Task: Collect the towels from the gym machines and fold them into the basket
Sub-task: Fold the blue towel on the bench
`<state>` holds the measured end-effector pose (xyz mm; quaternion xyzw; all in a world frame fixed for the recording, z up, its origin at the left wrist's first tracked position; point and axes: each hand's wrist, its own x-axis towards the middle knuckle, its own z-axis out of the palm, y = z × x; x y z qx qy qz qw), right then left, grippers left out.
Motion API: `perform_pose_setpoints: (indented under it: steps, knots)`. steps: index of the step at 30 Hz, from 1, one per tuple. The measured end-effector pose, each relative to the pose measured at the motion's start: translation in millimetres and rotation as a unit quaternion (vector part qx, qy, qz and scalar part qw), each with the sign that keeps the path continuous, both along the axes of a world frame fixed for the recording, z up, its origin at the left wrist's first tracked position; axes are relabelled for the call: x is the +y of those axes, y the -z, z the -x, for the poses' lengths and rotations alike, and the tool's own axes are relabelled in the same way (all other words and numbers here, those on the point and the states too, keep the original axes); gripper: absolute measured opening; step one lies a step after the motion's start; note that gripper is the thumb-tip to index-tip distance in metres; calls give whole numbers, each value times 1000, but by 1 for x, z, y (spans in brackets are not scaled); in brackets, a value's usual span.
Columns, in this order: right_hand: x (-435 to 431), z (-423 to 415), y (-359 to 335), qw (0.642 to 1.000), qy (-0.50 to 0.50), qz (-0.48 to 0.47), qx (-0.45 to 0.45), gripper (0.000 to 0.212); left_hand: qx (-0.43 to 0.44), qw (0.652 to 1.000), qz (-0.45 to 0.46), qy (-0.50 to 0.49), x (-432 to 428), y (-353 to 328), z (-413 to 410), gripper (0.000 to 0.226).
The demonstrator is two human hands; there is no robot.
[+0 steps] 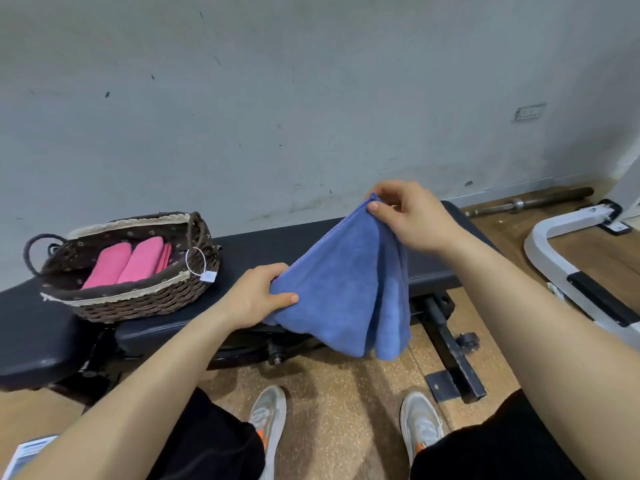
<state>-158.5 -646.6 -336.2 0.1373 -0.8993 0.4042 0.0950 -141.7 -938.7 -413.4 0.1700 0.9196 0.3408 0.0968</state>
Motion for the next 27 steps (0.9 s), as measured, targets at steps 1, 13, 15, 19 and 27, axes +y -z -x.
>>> perform_pose_setpoints:
  steps: [1, 13, 15, 19, 27]
  knots:
    - [5, 1, -3, 1000, 14, -9, 10, 12, 4, 1000, 5, 1, -7, -1, -4, 11]
    - [48, -6, 6, 997, 66, -41, -7, 14, 58, 992, -33, -107, -33, -37, -14, 34]
    - [53, -6, 10, 996, 82, -37, -15, 16, 70, 991, -5, -117, -30, -41, -18, 35]
    - [63, -7, 14, 990, 131, -48, -9, 16, 35, 994, -76, -76, -34, -38, -21, 8]
    - [75, -19, 24, 988, 70, 55, -125, 18, 11, 988, -119, -97, -35, -37, -18, 7]
